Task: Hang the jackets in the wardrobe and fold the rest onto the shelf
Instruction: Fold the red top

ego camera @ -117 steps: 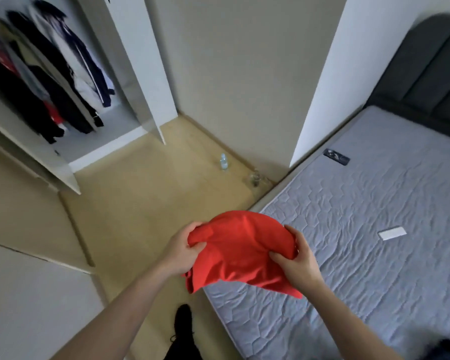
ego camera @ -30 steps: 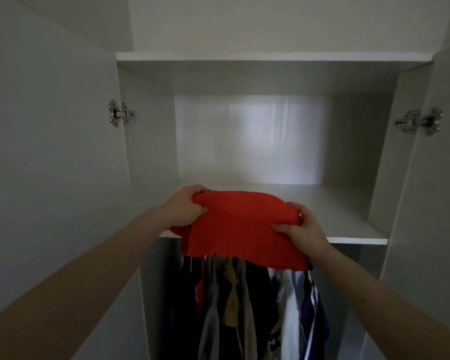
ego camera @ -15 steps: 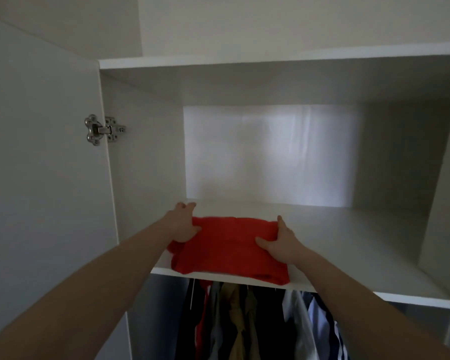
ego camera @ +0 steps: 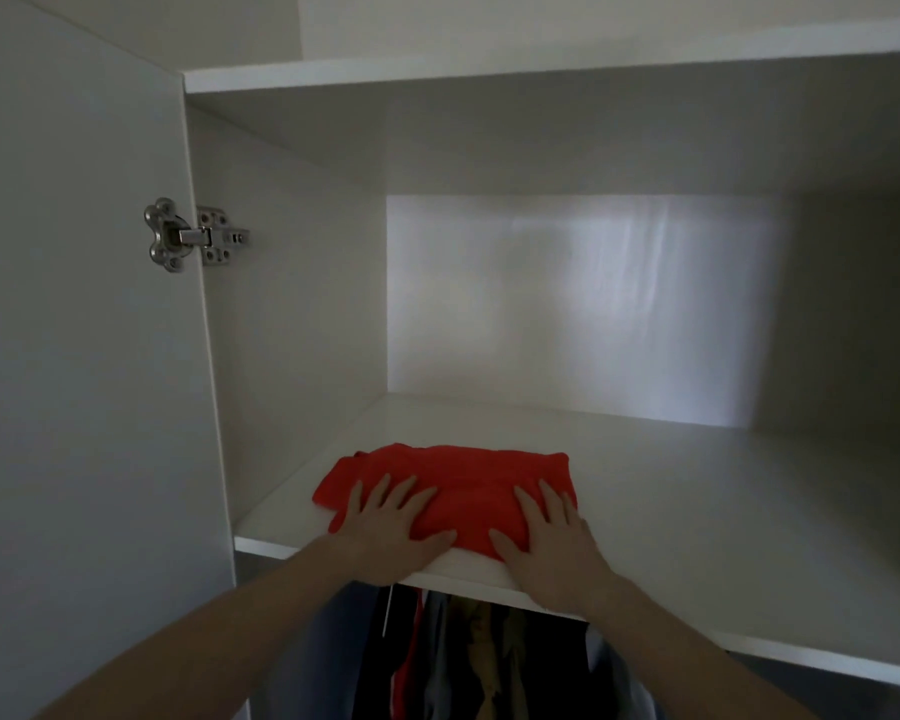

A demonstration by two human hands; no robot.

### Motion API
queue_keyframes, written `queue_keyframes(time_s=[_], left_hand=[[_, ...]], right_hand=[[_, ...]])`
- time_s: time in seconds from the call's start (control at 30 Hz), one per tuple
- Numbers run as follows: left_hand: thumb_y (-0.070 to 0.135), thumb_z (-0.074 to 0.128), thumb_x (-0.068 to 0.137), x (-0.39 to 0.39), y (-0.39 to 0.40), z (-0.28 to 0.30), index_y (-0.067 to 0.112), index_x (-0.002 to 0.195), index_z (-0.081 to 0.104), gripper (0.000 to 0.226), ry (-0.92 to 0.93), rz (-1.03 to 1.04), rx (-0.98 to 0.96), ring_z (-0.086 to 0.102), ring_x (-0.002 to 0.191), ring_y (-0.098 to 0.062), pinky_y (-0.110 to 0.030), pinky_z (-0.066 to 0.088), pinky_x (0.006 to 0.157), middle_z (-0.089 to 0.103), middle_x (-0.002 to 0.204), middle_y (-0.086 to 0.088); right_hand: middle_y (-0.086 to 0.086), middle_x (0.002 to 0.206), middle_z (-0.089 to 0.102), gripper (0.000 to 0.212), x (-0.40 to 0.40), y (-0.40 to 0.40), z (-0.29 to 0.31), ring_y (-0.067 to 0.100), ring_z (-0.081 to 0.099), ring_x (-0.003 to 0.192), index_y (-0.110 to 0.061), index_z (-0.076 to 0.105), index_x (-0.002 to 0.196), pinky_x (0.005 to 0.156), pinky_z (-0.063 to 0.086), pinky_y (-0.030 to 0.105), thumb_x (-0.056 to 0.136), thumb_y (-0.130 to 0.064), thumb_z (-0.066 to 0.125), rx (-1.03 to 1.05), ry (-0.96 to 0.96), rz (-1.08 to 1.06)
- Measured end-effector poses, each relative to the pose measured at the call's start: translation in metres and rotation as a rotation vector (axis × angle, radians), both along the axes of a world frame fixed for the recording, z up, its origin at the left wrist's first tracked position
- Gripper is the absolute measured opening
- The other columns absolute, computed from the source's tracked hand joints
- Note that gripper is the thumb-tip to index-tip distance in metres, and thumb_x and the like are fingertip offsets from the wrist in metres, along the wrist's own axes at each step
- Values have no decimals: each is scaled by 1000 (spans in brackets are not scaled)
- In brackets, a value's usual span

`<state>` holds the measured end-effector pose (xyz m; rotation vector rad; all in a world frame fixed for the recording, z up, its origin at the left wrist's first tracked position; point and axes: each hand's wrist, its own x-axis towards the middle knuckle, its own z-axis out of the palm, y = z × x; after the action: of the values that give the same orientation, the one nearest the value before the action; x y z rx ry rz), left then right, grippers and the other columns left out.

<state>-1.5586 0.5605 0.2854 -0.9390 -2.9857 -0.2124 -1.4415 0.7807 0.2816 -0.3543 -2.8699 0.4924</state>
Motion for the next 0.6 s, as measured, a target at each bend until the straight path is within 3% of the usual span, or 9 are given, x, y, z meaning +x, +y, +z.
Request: queue_keyframes(time_s=[0.2, 0.6], left_hand=[[100, 12, 69, -47, 10, 8, 48, 161, 5, 106, -91, 34, -7, -12, 158, -19, -50, -18, 122, -4, 172, 12], [98, 4, 64, -134, 39, 5, 45, 161, 4, 111, -59, 83, -14, -11, 158, -21, -51, -15, 124, -3, 173, 10]], right_hand=[[2, 174, -8, 83, -54, 3, 3, 31, -7, 160, -31, 4, 166, 127, 0, 57, 100, -73, 31, -13, -52, -32], [3, 174, -8, 83, -150, 19, 3, 31, -8, 160, -30, 5, 166, 127, -2, 60, 99, -72, 29, 11, -61, -80]])
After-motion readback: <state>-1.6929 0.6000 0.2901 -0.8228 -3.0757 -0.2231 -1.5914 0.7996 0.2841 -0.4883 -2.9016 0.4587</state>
